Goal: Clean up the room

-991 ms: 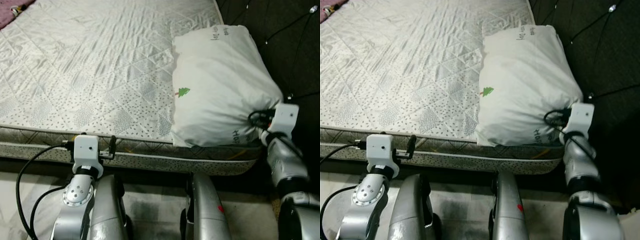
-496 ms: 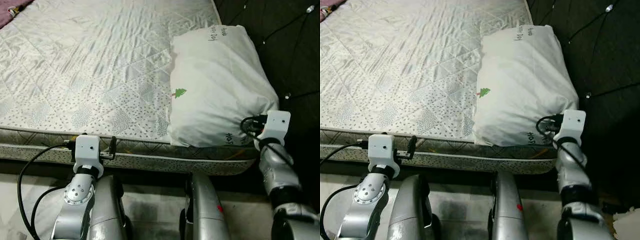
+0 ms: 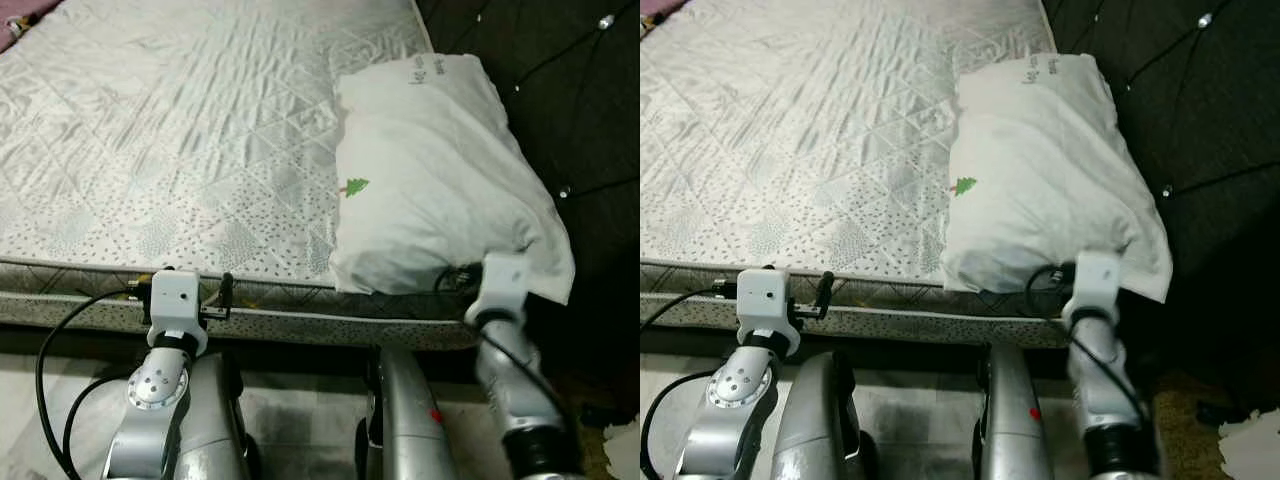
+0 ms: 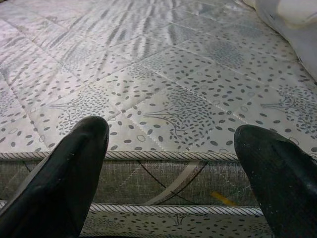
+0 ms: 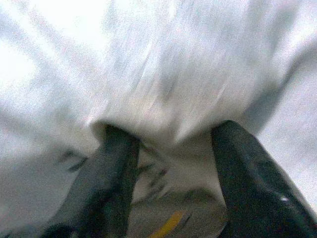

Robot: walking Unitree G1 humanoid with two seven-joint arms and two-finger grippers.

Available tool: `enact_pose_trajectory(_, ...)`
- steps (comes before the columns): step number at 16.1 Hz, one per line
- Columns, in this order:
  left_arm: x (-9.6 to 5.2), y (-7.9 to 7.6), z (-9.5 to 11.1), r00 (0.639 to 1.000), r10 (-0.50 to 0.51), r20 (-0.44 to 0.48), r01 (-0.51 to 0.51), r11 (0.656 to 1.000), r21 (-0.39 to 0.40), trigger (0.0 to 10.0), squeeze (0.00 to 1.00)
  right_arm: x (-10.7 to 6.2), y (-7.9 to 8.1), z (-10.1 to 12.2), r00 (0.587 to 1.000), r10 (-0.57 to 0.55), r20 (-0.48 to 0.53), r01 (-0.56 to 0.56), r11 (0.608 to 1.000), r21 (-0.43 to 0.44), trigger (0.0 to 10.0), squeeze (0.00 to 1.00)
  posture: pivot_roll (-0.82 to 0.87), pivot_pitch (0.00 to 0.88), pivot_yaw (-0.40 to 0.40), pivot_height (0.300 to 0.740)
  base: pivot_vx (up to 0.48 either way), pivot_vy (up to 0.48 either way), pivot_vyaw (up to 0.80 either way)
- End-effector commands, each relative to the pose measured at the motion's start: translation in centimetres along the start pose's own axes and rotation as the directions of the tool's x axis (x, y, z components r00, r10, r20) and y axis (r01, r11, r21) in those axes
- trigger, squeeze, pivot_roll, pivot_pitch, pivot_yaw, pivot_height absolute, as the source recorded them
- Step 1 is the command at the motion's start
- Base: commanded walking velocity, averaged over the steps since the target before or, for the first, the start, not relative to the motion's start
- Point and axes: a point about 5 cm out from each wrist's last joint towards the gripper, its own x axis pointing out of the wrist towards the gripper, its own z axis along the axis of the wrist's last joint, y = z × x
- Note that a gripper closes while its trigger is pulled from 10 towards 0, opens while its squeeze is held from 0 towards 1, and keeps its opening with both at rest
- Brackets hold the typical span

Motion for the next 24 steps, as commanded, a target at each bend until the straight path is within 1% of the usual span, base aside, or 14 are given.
enact_pose_trajectory(1,0.0,0.2,0.0,1.0,0.002,0.0,-0.002,1.0,0.013,10.0,0.0,0.5,0.3,3.1,0.989,0.003,0.149,0.003,0.999,-0.043,10.0,1.0,0.06,0.087,-0.014,0.533,0.0,0.0,0.0)
enact_pose_trajectory(2,0.0,0.3,-0.1,1.0,-0.002,-0.001,0.002,1.0,0.016,10.0,0.0,0.8,0.8,5.3,0.968,0.012,0.25,0.007,0.997,-0.076,10.0,1.0,0.06,0.088,-0.013,0.533,0.0,0.0,0.0)
enact_pose_trajectory(3,0.0,0.3,-0.1,1.0,-0.004,-0.001,0.004,1.0,0.017,10.0,0.0,0.8,1.0,5.8,0.964,0.013,0.266,0.009,0.997,-0.078,10.0,1.0,0.06,0.088,-0.013,0.533,0.0,0.0,0.0)
enact_pose_trajectory(5,-0.1,0.4,0.1,1.0,0.002,0.005,-0.002,1.0,0.023,10.0,0.0,2.1,2.6,10.0,0.911,0.033,0.411,0.0,0.997,-0.08,10.0,1.0,0.08,0.087,-0.013,0.533,0.0,0.0,0.0)
enact_pose_trajectory(8,-0.3,0.5,0.2,1.0,0.006,0.006,-0.006,1.0,0.024,10.0,0.0,2.8,3.4,10.7,0.908,0.047,0.416,-0.018,0.997,-0.074,10.0,1.0,0.1,0.093,-0.012,0.533,0.0,0.0,0.0)
enact_pose_trajectory(10,-0.4,0.4,0.0,1.0,0.003,-0.002,-0.002,1.0,0.027,10.0,0.0,4.0,6.4,9.6,0.952,0.133,0.277,-0.143,0.99,0.017,10.0,1.0,0.1,0.09,-0.011,0.533,0.0,0.0,0.0)
enact_pose_trajectory(12,-0.3,0.3,0.1,1.0,-0.001,0.001,0.001,1.0,0.027,10.0,0.0,4.1,7.8,7.4,0.976,0.185,0.115,-0.199,0.973,0.12,10.0,1.0,0.1,0.089,-0.012,0.533,0.0,0.0,0.0)
enact_pose_trajectory(13,-0.1,0.3,0.2,1.0,-0.001,0.004,0.001,1.0,0.026,10.0,0.0,3.8,8.7,3.9,0.967,0.236,-0.094,-0.208,0.949,0.237,10.0,1.0,0.11,0.087,-0.014,0.533,0.0,0.0,0.0)
enact_pose_trajectory(15,0.0,0.4,0.2,1.0,0.003,0.003,-0.003,1.0,0.027,10.0,0.0,3.2,8.5,1.1,0.945,0.233,-0.228,-0.163,0.943,0.288,10.0,1.0,0.11,0.085,-0.019,0.533,0.0,0.0,0.0)
enact_pose_trajectory(16,0.0,0.6,0.2,1.0,0.009,0.005,-0.009,1.0,0.023,10.0,0.0,3.3,8.0,0.7,0.95,0.21,-0.233,-0.13,0.94,0.317,10.0,1.0,0.11,0.081,-0.015,0.533,0.0,0.0,0.0)
enact_pose_trajectory(18,0.4,0.4,0.4,1.0,0.002,0.019,-0.002,1.0,0.011,10.0,0.0,4.3,7.5,3.9,0.979,0.197,-0.049,-0.168,0.92,0.354,10.0,1.0,0.1,0.068,-0.007,0.533,0.0,0.0,0.0)
enact_pose_trajectory(20,1.5,0.2,1.6,0.998,0.003,0.067,-0.003,1.0,0.0,10.0,0.0,4.2,7.6,7.5,0.96,0.229,0.16,-0.269,0.91,0.316,10.0,1.0,0.09,0.047,0.0,0.533,0.0,0.0,0.0)
enact_pose_trajectory(22,2.2,0.7,2.3,0.994,0.03,0.105,-0.029,1.0,-0.009,10.0,0.0,3.4,7.7,8.8,0.929,0.257,0.265,-0.331,0.899,0.287,10.0,1.0,0.09,0.027,0.005,0.533,0.0,0.0,0.0)
enact_pose_trajectory(24,2.6,1.1,2.9,0.988,0.051,0.144,-0.051,0.999,-0.002,10.0,0.0,1.9,8.1,8.5,0.901,0.302,0.312,-0.385,0.887,0.254,10.0,1.0,0.08,0.003,0.013,0.533,0.0,0.0,0.0)
